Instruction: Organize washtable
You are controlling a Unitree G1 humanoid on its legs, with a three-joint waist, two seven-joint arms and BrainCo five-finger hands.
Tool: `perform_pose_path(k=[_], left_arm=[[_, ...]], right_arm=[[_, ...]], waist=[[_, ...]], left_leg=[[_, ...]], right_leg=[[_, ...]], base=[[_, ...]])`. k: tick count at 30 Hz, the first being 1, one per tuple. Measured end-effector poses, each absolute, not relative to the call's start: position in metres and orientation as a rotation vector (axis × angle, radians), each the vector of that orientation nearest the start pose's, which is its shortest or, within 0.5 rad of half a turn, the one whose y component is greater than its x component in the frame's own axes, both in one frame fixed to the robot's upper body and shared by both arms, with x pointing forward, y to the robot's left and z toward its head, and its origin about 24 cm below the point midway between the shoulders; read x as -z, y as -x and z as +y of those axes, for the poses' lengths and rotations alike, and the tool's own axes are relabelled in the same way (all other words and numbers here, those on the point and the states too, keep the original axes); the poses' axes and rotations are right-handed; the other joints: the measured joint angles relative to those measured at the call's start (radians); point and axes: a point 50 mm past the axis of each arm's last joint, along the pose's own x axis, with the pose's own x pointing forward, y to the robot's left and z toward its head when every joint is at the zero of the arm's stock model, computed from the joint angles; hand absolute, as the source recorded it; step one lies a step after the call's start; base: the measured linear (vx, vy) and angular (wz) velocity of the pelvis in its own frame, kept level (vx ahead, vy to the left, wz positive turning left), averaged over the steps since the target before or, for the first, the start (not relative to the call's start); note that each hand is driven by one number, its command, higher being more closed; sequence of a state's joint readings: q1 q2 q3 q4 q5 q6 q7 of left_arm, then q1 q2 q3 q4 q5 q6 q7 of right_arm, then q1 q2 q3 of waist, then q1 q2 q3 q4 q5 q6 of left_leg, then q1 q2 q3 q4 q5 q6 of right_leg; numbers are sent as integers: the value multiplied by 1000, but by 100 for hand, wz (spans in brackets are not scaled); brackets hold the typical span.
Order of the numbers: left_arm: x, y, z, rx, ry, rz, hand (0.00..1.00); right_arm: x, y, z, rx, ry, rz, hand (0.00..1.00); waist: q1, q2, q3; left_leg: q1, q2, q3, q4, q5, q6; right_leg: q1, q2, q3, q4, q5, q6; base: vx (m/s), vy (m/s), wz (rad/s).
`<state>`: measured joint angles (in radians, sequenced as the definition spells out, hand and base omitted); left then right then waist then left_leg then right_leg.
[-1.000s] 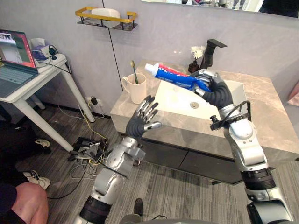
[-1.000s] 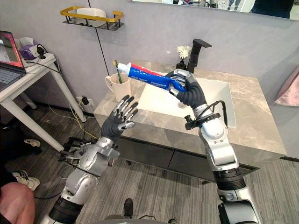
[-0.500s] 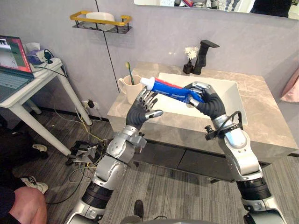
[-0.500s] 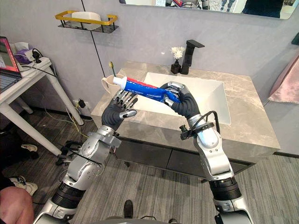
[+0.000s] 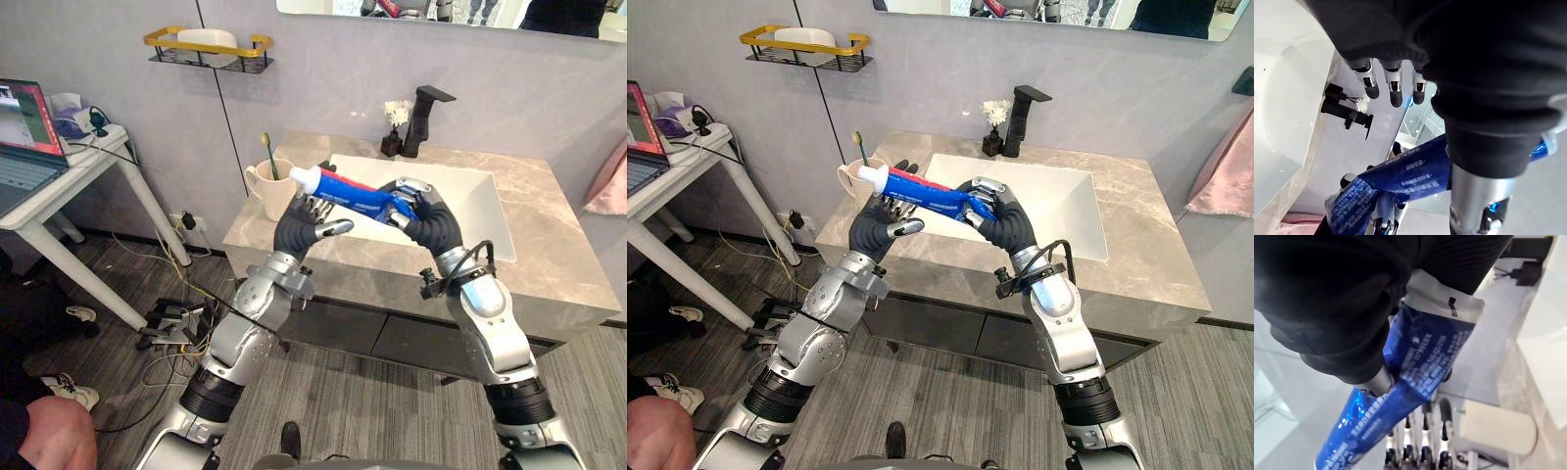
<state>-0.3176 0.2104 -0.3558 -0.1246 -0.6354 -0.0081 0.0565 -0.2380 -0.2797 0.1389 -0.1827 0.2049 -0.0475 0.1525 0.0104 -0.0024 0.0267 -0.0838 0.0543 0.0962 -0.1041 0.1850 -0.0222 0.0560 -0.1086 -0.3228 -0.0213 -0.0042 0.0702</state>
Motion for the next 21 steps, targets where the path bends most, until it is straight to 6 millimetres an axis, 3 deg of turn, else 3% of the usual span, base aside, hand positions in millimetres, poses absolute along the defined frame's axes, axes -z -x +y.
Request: perform_pose_path(k=[10, 11, 21], left_arm=[[-138, -284, 70, 468, 410, -235, 0], [-137, -284, 69, 469, 413, -232, 100], [-143, -287, 65, 461, 428, -234, 100]], right_arm=[[-142, -278, -126, -390, 66, -397, 100], [-140, -278, -124, -397, 67, -388, 100], [-133, -276, -118, -410, 42, -368, 100]], waist=[[-1, -6, -8], [-1, -7, -10], [-7, -8, -11]], left_leg=[[0, 0, 5, 0, 0, 0], [1, 0, 7, 0, 0, 0], [5, 2, 15, 0, 0, 0]], right_leg=[[-3, 0, 13, 0, 1, 0], [-3, 0, 15, 0, 1, 0], [-5, 0, 23, 1, 1, -1]], base=[[0, 0, 0], [0, 0, -4], [-1, 0, -1]])
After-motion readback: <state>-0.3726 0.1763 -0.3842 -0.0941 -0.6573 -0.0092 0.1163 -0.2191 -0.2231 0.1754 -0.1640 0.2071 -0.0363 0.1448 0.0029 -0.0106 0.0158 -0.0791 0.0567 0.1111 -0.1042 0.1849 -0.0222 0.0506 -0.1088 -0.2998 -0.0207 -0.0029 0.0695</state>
